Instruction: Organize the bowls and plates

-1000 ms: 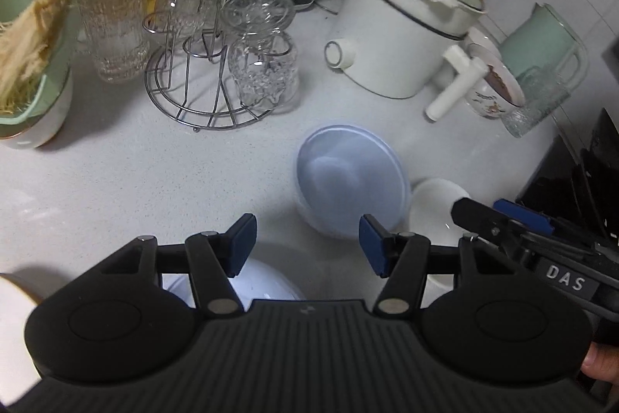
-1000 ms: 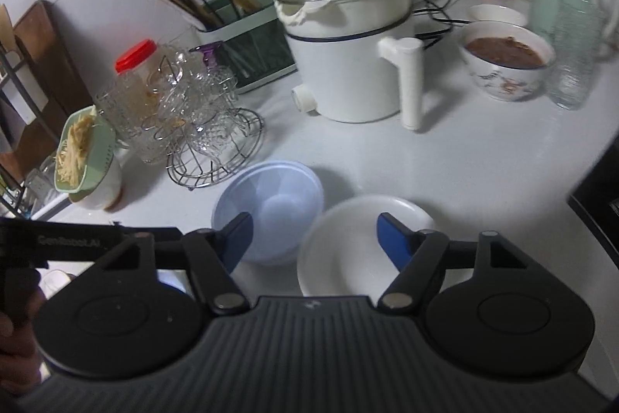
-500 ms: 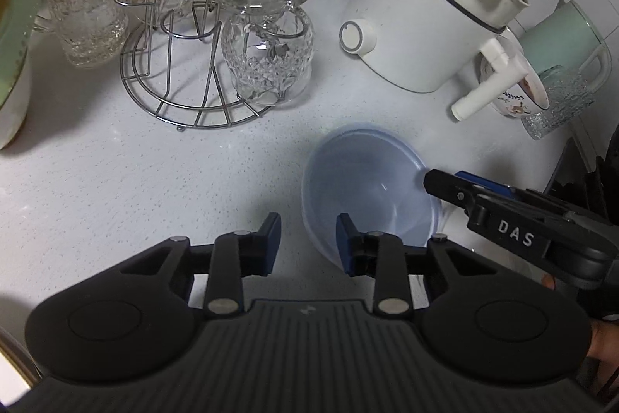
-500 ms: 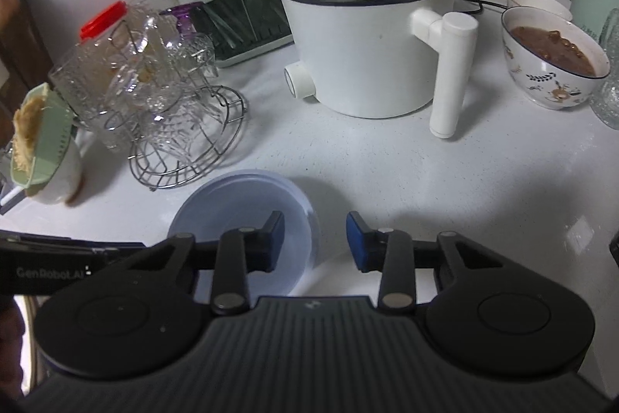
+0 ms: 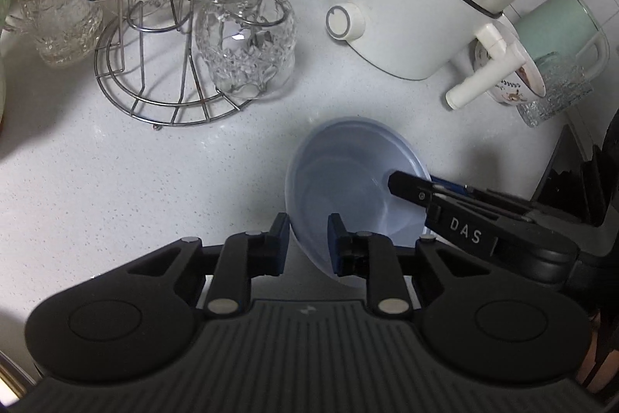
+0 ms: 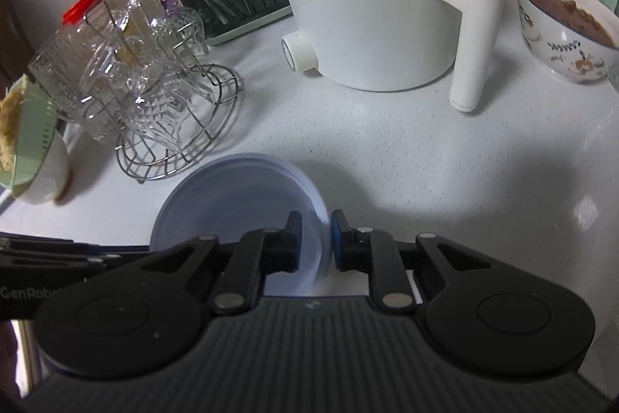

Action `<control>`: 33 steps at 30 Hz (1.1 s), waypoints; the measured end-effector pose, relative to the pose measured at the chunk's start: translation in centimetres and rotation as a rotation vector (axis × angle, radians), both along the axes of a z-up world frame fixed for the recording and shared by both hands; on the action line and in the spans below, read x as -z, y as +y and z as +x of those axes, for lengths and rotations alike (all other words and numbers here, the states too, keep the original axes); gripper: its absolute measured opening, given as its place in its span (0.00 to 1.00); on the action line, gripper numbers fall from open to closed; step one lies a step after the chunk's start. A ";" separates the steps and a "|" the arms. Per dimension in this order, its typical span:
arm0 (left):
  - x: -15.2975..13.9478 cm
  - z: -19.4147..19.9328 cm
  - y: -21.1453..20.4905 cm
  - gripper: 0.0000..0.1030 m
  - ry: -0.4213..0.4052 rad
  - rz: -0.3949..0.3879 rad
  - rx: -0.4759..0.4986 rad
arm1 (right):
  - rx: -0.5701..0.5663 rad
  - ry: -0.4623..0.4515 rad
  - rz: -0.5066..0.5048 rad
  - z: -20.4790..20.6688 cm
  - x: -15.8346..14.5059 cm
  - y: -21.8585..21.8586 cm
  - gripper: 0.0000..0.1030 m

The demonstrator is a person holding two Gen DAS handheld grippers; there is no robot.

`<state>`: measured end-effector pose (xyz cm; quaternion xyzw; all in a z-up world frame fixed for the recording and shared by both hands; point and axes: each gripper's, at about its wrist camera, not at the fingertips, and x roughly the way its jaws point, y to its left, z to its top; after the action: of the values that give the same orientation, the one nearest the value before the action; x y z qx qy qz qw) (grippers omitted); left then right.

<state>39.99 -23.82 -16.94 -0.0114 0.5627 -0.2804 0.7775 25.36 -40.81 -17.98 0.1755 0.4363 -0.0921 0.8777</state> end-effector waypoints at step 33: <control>-10.4 -4.9 6.0 0.24 -0.068 -0.085 -0.080 | -0.011 -0.110 0.141 -6.8 -8.3 2.9 0.18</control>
<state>35.09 -17.81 -6.58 -0.0572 0.5225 -0.2732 0.8057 18.58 -37.94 -9.69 0.2394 0.3937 -0.0465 0.8863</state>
